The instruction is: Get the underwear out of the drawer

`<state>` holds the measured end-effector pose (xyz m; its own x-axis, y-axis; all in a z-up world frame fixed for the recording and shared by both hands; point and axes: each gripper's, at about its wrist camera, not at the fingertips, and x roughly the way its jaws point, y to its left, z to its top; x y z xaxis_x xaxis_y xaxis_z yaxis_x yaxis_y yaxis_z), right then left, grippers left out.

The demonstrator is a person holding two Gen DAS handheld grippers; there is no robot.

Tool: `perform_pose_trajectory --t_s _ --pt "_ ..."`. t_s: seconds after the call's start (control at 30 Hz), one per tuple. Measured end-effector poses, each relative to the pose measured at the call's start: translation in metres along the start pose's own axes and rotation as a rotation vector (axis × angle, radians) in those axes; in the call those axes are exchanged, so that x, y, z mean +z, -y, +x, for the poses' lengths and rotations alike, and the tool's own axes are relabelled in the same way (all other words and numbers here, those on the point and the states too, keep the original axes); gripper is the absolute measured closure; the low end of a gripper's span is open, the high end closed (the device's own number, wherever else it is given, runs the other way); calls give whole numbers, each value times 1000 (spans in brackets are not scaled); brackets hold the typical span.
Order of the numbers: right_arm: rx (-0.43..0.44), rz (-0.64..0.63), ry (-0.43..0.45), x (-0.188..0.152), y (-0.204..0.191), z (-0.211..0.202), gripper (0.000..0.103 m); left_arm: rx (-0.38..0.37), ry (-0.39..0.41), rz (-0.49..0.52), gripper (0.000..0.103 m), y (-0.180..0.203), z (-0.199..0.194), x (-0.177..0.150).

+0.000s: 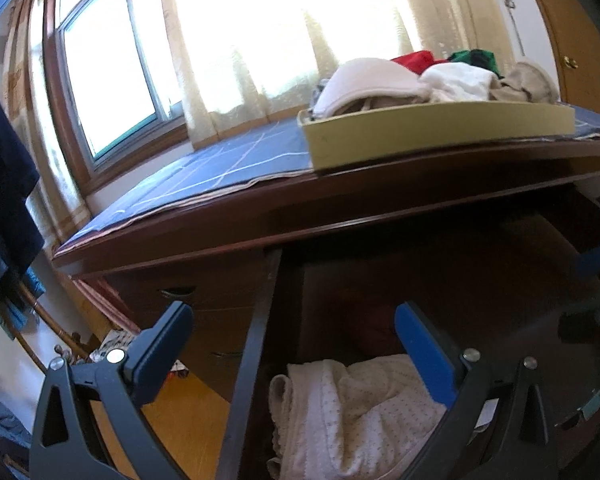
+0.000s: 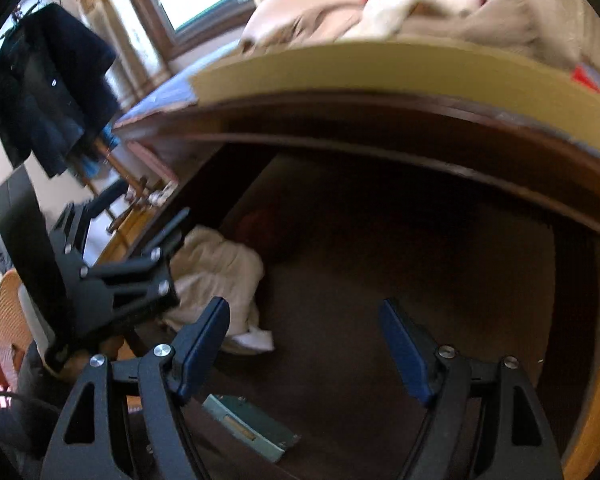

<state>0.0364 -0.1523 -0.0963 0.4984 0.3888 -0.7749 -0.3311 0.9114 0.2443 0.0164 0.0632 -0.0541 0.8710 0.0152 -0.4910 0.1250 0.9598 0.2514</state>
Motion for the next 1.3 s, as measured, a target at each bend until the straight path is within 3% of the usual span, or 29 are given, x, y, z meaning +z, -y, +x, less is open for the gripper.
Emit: perform_pose_trajectory --t_s 0.07,0.13,0.23,0.43,0.63,0.8,0.97,1.1,1.17,1.23,1.3 --pt "20 -7 -36 -2 -4 9 25 30 -8 -29 0 -6 1 0" --pt "45 -4 -76 -2 -8 19 34 50 -16 -92 0 -16 2 -1" --pt "96 28 -124 0 -13 31 34 104 -30 -165 0 -29 4 -2" --pt "231 201 -226 7 -13 66 34 132 -53 -289 0 -50 8 -6" --pt "274 311 -294 4 -13 90 34 145 -44 -314 0 -52 5 -9" --pt "270 385 -317 2 -12 102 34 157 -41 -376 0 -60 4 -12" --pt "262 441 -332 4 -16 109 34 161 -36 -373 0 -59 4 -11" --pt "319 443 -389 4 -26 124 34 164 -35 -385 0 -62 5 -12" --pt "333 419 -377 6 -32 125 43 163 -32 -379 0 -61 4 -12" --pt "328 387 -365 6 -38 125 88 165 -31 -368 0 -60 4 -12" --pt "345 403 -354 4 -36 126 92 166 -27 -368 0 -60 4 -13"
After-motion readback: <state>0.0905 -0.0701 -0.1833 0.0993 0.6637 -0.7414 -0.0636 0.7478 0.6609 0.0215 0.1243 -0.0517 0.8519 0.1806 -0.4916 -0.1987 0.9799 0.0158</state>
